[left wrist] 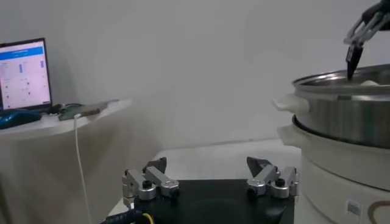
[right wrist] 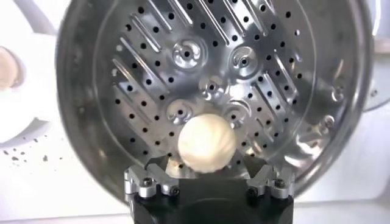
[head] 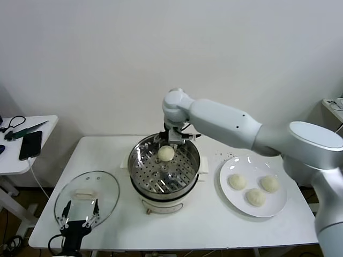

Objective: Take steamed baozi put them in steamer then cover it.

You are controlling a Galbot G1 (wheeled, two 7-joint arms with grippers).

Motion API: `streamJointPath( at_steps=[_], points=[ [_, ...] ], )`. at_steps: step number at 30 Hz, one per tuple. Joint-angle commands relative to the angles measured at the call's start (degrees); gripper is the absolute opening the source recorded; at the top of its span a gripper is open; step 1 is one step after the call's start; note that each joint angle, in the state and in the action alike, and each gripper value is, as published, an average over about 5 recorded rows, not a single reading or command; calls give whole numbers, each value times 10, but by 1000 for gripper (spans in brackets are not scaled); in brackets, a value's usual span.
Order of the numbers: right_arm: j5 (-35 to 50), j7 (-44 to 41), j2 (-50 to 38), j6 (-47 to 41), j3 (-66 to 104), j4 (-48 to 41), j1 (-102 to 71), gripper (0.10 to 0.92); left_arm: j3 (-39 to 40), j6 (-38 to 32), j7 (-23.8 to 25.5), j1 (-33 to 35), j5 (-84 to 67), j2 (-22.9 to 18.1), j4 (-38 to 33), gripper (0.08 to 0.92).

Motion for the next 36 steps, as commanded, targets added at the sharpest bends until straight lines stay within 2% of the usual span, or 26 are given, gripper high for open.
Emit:
streamJointPath(
  at_steps=[1,3,8,11,15,23,28,36],
  points=[
    [271,74,-160,-157,-142,75,151,823,1,1,0,2,0,0,-4,823],
    [350,90,-199,-225,-186,95,188,823,2,2,1,3,1,0,-6,823],
    [433,142,-282,-406,-209,121,189,823,3,2,1,2,1,2,-7,823],
    [446,151,-324,-517,-189,136,143,823,4,3,1,2,1,3,-7,823],
    [420,132,-352,-598,-136,133,52,823,4,4,2,2,1,5,-9,823],
    [382,75,-358,-548,-95,88,-59,823,-1,5,2,6,1,8,-13,823],
    [321,39,-345,-497,-57,53,-120,823,-3,3,2,9,0,9,-11,823],
    [260,30,-314,-479,6,1,-203,823,-3,3,0,10,0,7,-9,823]
  ],
)
